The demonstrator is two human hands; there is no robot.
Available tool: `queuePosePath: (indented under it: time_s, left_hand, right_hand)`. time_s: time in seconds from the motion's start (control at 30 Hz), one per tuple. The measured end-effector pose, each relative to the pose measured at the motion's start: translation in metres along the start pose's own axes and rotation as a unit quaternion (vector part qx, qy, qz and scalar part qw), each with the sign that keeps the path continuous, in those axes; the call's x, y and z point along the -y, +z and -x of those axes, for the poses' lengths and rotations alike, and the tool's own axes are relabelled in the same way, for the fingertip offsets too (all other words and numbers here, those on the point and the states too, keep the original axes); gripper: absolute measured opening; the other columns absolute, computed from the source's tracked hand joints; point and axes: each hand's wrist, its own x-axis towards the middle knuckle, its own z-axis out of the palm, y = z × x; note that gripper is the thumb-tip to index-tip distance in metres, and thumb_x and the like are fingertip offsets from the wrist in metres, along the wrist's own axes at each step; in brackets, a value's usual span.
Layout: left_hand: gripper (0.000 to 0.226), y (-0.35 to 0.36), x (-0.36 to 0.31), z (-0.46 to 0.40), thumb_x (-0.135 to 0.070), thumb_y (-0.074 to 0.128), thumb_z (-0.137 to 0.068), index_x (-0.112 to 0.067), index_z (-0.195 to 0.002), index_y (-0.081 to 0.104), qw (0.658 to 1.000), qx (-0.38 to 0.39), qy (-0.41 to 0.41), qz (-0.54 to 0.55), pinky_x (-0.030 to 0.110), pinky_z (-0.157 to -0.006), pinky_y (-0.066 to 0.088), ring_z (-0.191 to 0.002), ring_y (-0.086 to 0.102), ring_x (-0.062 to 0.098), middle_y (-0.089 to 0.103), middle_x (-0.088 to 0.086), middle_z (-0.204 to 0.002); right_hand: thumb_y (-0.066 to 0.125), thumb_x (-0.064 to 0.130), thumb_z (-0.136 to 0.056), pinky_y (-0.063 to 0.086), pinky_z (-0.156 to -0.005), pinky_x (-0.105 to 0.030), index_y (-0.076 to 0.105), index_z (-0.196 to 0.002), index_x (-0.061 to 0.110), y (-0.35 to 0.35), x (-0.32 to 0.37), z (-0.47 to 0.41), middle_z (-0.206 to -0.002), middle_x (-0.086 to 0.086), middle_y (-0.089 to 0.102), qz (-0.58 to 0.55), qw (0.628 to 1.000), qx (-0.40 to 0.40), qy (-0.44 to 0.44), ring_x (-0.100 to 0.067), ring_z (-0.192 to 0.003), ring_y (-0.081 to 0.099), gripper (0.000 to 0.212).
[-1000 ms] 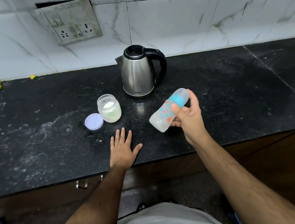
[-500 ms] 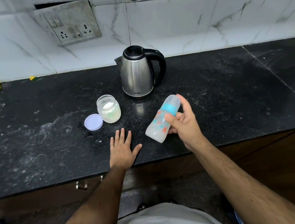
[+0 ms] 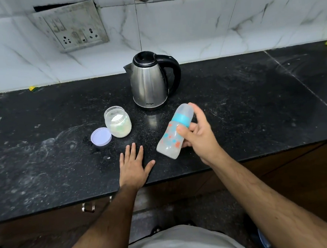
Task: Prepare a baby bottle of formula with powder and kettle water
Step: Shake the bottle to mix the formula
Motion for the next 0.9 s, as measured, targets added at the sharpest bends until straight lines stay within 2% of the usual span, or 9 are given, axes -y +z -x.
queuePosePath:
  time_s: [0.17,0.27,0.33,0.4,0.47,0.6,0.73,0.9]
  left_hand:
    - [0.09,-0.001,-0.001,0.0,-0.076,0.009,-0.086,-0.023,-0.157,0.019,1.0,0.004,0.001,0.002,0.045,-0.124,0.0,-0.154,-0.003,0.024,0.006,0.006,-0.167]
    - [0.082,-0.002,-0.001,0.0,-0.072,0.021,-0.092,-0.022,-0.157,0.02,1.0,0.006,-0.001,0.001,0.045,-0.125,0.0,-0.154,-0.003,0.024,0.006,0.006,-0.167]
    - [0.085,-0.002,-0.001,0.0,-0.074,0.015,-0.09,-0.023,-0.157,0.019,1.0,0.006,-0.002,-0.002,0.045,-0.124,0.0,-0.154,-0.003,0.024,0.006,0.006,-0.167]
    - [0.09,-0.001,0.0,0.0,-0.076,0.009,-0.085,-0.022,-0.157,0.021,1.0,0.003,0.0,0.002,0.045,-0.124,0.001,-0.154,-0.002,0.024,0.008,0.007,-0.167]
    - [0.087,-0.001,-0.001,0.001,-0.075,0.015,-0.089,-0.022,-0.157,0.021,1.0,-0.001,0.002,0.007,0.045,-0.124,0.001,-0.154,-0.002,0.024,0.008,0.007,-0.167]
    - [0.078,-0.002,-0.001,0.001,-0.068,0.029,-0.095,-0.022,-0.157,0.02,1.0,0.002,-0.002,0.007,0.045,-0.125,0.0,-0.154,-0.003,0.024,0.007,0.006,-0.167]
    - [0.078,-0.001,-0.002,0.001,-0.068,0.028,-0.095,-0.022,-0.157,0.02,1.0,0.003,0.002,0.01,0.045,-0.125,0.0,-0.154,-0.003,0.024,0.007,0.006,-0.167]
    - [0.083,-0.001,-0.001,0.0,-0.072,0.02,-0.091,-0.022,-0.157,0.019,1.0,0.005,0.0,0.007,0.045,-0.125,0.001,-0.154,-0.003,0.023,0.007,0.006,-0.167]
  right_hand:
    - [0.065,0.013,-0.094,0.059,-0.062,-0.036,0.019,-0.154,0.023,-0.012,0.008,-0.009,-0.115,-0.019,0.069,-0.036,0.998,-0.041,-0.016,-0.029,-0.095,0.073,0.076]
    - [0.063,0.007,-0.095,0.06,-0.061,-0.035,0.019,-0.154,0.024,-0.007,0.007,-0.003,-0.109,-0.014,0.071,0.007,1.0,-0.012,-0.005,-0.023,-0.09,0.074,0.076]
    - [0.062,0.005,-0.094,0.06,-0.061,-0.033,0.019,-0.154,0.024,-0.004,0.006,0.001,-0.108,-0.012,0.071,0.008,1.0,0.0,-0.003,-0.021,-0.089,0.074,0.076]
    - [0.06,0.006,-0.096,0.059,-0.061,-0.034,0.019,-0.153,0.024,-0.011,0.007,-0.004,-0.114,-0.017,0.07,-0.017,0.999,-0.026,-0.007,-0.024,-0.092,0.074,0.073]
    - [0.059,0.007,-0.097,0.06,-0.062,-0.036,0.02,-0.152,0.024,-0.015,0.01,-0.007,-0.115,-0.017,0.069,-0.019,0.999,-0.037,-0.008,-0.025,-0.093,0.073,0.071]
    - [0.061,0.005,-0.094,0.058,-0.06,-0.03,0.02,-0.153,0.025,-0.005,0.006,0.003,-0.109,-0.012,0.071,0.018,1.0,0.019,0.004,-0.02,-0.089,0.074,0.074]
    - [0.06,0.008,-0.096,0.059,-0.061,-0.035,0.021,-0.152,0.024,-0.013,0.009,-0.007,-0.114,-0.015,0.07,-0.019,1.0,-0.022,-0.01,-0.026,-0.094,0.073,0.07]
    - [0.06,0.005,-0.095,0.057,-0.058,-0.029,0.02,-0.152,0.024,-0.005,0.008,0.001,-0.106,-0.011,0.072,0.012,1.0,0.019,0.0,-0.019,-0.086,0.074,0.072]
